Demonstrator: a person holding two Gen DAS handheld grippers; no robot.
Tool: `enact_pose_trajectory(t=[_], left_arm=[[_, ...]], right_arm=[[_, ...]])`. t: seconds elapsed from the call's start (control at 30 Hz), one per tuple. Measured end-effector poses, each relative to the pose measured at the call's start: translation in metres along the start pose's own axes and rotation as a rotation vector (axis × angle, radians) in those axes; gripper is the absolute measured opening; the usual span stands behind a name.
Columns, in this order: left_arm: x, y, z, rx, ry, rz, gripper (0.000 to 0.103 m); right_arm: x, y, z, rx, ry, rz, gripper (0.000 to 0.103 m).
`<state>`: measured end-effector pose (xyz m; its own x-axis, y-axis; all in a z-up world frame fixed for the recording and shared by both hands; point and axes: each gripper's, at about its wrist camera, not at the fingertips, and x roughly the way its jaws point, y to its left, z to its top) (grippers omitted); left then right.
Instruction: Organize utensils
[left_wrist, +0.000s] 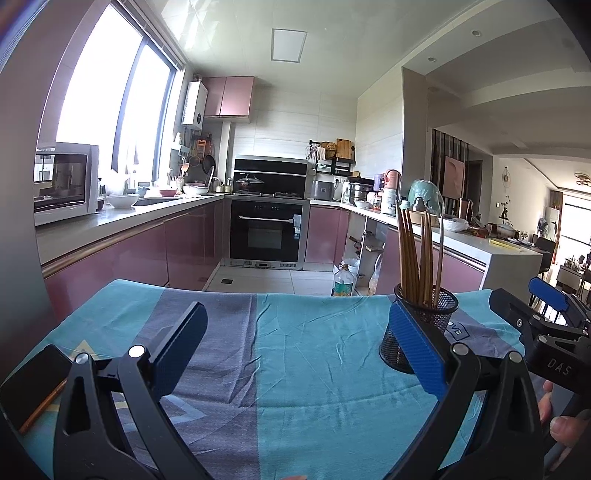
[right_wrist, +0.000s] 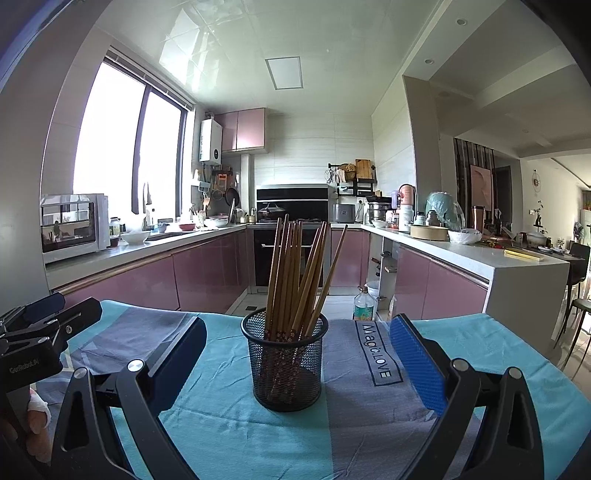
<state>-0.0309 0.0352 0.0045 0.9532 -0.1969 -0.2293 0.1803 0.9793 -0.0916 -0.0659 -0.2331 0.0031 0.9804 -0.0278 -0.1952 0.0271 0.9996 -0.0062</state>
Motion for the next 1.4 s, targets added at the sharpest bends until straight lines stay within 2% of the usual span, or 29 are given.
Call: enact_pose_trajectory(t=[1.4], left_arm=[[-0.0005, 0.0000, -0.0014, 0.005, 0.002, 0.001, 0.097]], right_arm=[[0.0022, 0.0027, 0.0040, -0.002, -0.001, -0.009, 0.096]])
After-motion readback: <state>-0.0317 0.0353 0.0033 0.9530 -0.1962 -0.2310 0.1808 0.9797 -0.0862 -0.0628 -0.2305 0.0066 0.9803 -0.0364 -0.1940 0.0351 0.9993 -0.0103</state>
